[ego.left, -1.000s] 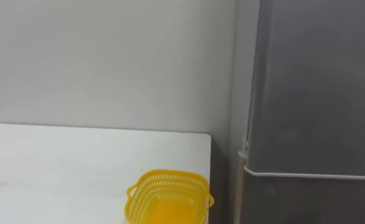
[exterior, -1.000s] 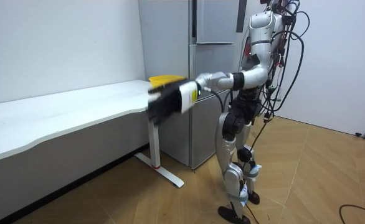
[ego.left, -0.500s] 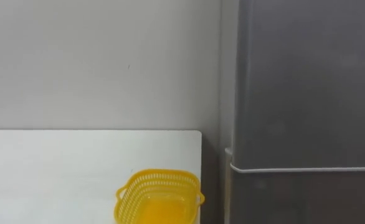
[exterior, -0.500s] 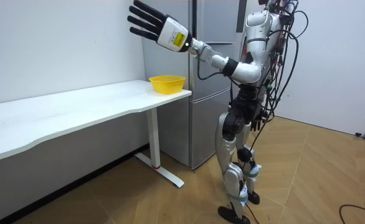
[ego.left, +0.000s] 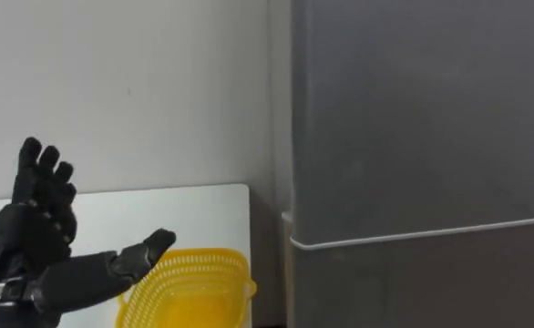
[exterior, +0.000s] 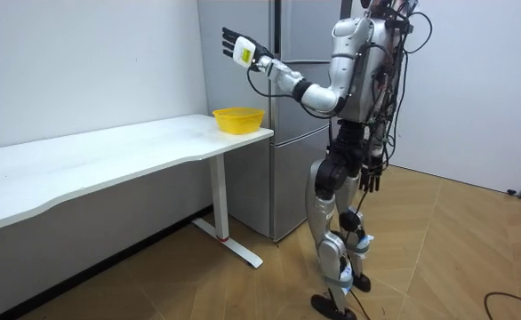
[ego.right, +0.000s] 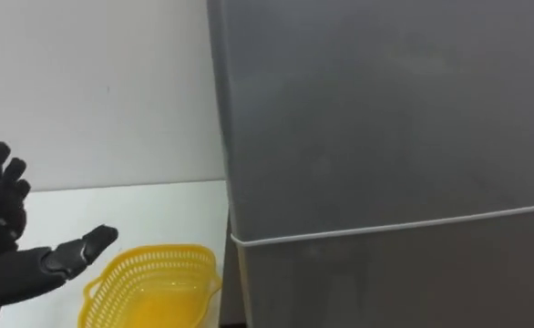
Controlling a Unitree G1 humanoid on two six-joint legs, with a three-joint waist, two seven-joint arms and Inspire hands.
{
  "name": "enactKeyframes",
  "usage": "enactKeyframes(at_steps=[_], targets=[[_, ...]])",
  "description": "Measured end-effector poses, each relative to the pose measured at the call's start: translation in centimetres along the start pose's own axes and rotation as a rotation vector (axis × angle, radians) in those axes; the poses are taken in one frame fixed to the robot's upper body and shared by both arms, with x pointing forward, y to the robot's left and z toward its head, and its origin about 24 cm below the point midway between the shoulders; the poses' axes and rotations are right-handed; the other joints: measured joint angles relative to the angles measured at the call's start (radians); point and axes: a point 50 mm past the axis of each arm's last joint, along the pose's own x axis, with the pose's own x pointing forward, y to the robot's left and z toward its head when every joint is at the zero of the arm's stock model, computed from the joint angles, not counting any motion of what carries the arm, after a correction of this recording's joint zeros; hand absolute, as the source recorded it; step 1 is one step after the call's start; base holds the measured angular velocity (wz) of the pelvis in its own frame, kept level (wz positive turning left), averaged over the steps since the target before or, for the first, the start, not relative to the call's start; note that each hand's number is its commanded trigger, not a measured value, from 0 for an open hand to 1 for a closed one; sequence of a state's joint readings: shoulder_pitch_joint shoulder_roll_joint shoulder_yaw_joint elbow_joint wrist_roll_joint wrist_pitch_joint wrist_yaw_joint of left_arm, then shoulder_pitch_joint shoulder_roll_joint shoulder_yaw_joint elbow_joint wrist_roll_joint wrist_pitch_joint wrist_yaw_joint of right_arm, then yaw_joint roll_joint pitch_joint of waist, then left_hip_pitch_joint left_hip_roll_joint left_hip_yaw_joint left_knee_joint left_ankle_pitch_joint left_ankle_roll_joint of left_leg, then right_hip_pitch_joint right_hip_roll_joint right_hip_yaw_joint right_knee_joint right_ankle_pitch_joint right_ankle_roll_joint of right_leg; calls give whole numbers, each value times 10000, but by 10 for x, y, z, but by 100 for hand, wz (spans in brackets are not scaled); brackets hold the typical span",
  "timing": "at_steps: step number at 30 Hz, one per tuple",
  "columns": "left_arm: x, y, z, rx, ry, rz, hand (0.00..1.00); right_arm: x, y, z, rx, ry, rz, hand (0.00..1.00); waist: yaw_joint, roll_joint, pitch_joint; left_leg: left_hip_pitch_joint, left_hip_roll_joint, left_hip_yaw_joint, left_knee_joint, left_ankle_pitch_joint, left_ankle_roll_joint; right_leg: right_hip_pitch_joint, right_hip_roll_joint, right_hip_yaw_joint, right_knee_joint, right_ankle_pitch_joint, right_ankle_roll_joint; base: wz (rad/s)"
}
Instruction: Retrieve from the upper fridge
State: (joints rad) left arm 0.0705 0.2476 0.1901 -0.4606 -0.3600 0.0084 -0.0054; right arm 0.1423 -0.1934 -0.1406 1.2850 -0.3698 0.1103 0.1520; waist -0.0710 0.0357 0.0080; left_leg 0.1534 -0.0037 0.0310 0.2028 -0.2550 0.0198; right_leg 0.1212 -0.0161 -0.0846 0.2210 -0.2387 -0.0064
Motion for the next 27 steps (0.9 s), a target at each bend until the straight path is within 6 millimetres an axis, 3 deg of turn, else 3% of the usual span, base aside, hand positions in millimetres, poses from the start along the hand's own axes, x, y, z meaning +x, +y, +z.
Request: enactKeyframes(at_steps=[7,20,27], targets=[[5,-6,3,89,-136,-1211,0,0,0,-5,87,221,70,0,-216,222,20,-15,21,221,-28,0,0,-60,15,69,0,3,0,-5],[4,-12,0,33,169,-2037,0,0,1,-8,138,402,61,0,-291,287,-54,-12,58,256,-42,1,-2,-148,50,59,48,19,-28,0],[4,-14,3,35,55,-2149,0,0,0,-9,96,496,-29,0,-315,262,-38,85,69,398,-42,3,-4,-159,58,175,177,18,-27,-5]])
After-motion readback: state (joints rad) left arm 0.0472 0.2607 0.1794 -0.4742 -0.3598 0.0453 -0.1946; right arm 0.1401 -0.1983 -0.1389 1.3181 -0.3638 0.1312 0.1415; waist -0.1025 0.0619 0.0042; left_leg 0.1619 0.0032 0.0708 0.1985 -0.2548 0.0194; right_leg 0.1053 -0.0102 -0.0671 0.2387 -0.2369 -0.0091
